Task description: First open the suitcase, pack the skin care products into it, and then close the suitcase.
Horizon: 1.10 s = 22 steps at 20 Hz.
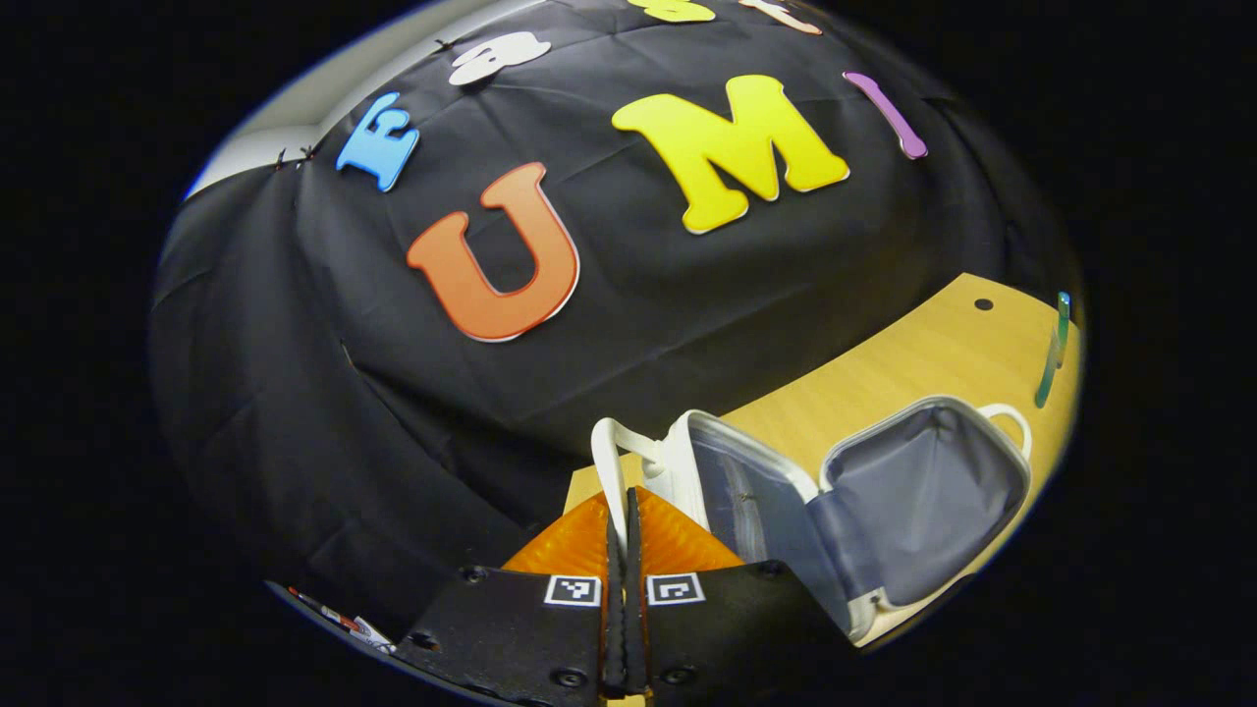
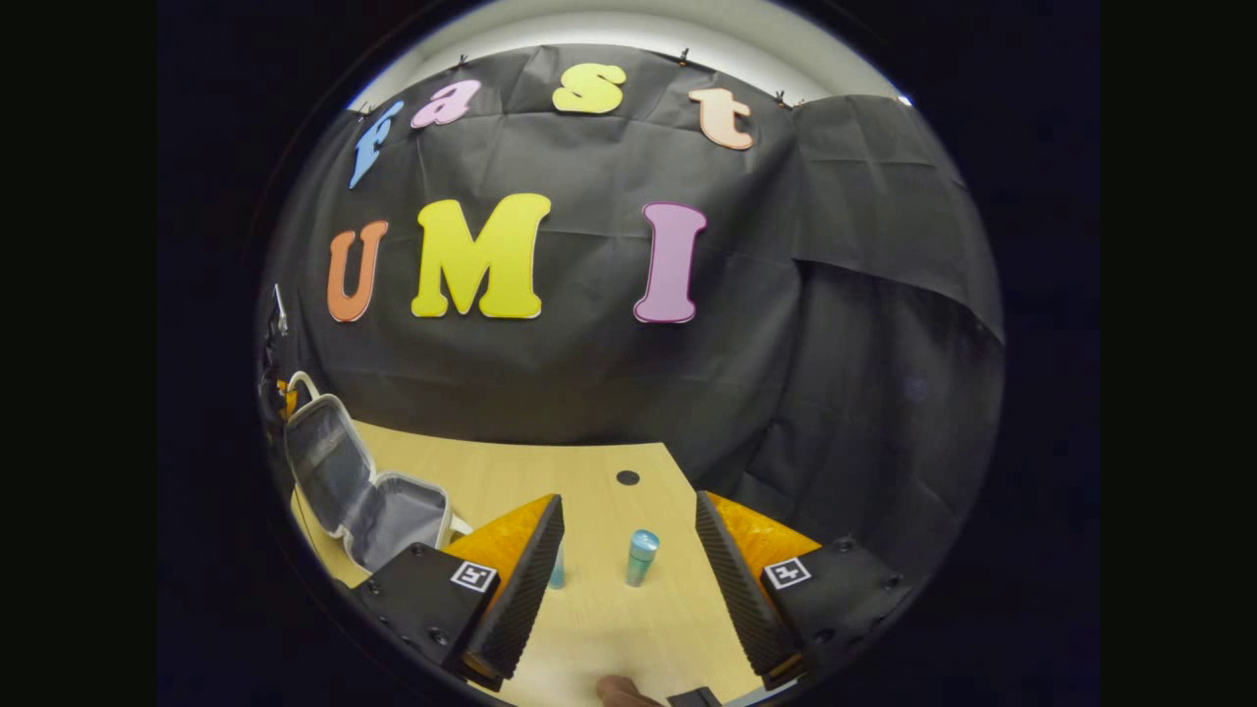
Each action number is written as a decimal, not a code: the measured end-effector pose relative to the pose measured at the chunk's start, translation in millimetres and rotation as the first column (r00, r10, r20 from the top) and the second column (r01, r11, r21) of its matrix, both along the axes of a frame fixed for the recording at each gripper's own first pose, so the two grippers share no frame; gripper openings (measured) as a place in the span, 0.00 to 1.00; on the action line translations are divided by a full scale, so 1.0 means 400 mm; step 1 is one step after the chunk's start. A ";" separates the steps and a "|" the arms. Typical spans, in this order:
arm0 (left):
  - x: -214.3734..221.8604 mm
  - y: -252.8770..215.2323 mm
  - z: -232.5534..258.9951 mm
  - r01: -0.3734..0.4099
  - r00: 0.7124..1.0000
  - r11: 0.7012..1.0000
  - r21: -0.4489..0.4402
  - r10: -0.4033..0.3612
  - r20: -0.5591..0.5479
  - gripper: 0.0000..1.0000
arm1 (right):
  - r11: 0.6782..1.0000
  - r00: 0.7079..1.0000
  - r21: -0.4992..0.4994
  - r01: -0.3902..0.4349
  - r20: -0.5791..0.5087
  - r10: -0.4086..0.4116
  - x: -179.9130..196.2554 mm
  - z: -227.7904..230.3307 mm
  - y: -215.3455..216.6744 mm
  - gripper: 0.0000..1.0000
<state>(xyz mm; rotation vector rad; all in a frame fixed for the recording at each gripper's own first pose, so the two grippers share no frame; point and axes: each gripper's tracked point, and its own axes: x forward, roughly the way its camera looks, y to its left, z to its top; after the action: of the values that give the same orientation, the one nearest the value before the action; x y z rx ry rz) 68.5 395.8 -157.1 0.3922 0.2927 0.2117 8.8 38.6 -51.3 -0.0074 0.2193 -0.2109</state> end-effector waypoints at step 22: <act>-0.088 0.191 -0.436 -0.175 0.978 0.839 -0.514 0.087 -0.190 0.82 | 0.992 0.983 -0.071 0.105 -0.143 -0.114 -0.072 -0.125 -0.088 0.80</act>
<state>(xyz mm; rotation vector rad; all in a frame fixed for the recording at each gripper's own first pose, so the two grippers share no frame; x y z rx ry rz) 33.4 472.1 -331.7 -0.1655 0.5219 0.2253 -19.9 3.5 -101.4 -0.0738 0.3607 -0.3275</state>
